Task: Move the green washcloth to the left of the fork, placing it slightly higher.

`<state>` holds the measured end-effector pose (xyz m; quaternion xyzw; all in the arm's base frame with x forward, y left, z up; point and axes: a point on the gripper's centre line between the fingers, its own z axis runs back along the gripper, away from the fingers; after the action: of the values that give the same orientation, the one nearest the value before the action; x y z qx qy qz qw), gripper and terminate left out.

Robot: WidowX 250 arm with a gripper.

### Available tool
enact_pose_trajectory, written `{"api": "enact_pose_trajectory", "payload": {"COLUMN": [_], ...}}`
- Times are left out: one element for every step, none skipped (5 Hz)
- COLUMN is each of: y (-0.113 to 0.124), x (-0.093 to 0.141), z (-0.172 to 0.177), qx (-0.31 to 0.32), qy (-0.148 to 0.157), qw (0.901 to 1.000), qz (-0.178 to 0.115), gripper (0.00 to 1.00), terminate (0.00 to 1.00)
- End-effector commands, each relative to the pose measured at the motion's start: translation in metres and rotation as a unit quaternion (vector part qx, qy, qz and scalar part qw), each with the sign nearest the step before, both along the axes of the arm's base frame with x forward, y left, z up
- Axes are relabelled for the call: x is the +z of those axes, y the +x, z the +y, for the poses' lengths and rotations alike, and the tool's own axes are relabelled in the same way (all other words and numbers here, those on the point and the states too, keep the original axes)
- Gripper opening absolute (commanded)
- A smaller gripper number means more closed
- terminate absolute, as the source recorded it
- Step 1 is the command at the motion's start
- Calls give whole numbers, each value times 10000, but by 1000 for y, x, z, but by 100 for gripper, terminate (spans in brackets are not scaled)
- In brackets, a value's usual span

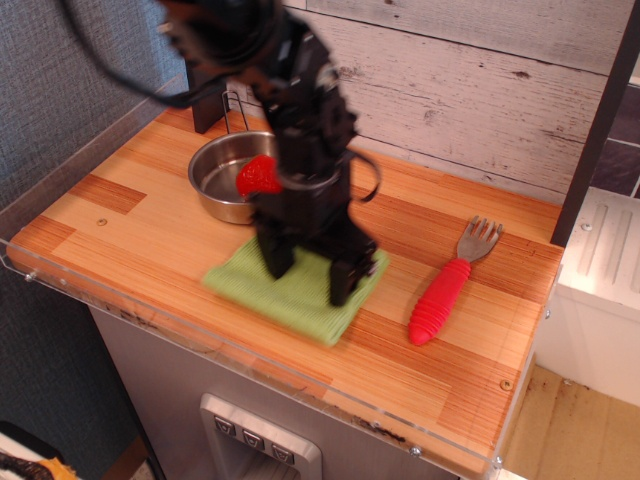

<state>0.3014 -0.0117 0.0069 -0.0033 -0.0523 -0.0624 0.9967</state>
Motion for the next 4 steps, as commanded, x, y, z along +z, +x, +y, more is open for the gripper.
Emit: {"api": "enact_pose_trajectory", "payload": {"y": [55, 79, 92, 95], "x": [0, -2, -1, 11], "z": [-31, -36, -37, -42], "qx": [-208, -55, 138, 58], "qy": [-68, -129, -120, -196], "qw": [9997, 9999, 9998, 9998], "qz": [-112, -89, 16, -58], "gripper": [100, 100, 100, 100], "terminate": [0, 0, 0, 0]}}
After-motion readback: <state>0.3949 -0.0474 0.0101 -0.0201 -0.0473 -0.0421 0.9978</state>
